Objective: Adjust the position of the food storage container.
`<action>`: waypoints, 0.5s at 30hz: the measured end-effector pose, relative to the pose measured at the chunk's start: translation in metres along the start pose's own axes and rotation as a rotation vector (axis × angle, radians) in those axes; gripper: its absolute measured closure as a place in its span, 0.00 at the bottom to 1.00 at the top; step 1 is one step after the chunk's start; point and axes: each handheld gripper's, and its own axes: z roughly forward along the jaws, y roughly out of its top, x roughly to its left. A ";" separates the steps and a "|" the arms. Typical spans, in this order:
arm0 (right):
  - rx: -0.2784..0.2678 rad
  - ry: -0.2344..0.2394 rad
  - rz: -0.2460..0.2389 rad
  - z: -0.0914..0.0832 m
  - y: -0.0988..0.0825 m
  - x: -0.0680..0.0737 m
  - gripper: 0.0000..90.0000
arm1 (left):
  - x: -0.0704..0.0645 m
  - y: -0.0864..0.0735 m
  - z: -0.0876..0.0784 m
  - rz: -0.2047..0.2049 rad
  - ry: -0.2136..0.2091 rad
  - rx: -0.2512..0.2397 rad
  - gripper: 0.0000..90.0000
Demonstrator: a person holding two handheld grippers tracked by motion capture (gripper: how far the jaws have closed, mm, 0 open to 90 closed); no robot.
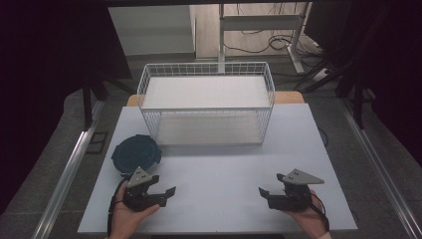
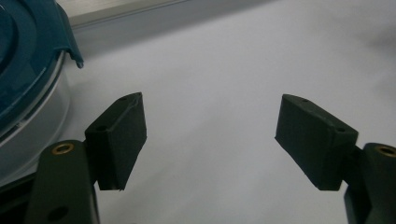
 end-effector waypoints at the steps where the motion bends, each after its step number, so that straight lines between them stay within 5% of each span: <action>1: 0.006 0.003 -0.005 0.000 -0.001 0.000 0.22 | 0.000 0.000 0.000 0.002 0.002 -0.001 0.27; 15: 0.009 -0.011 0.009 -0.007 -0.002 -0.004 0.23 | -0.004 -0.003 -0.008 0.027 -0.007 -0.011 0.28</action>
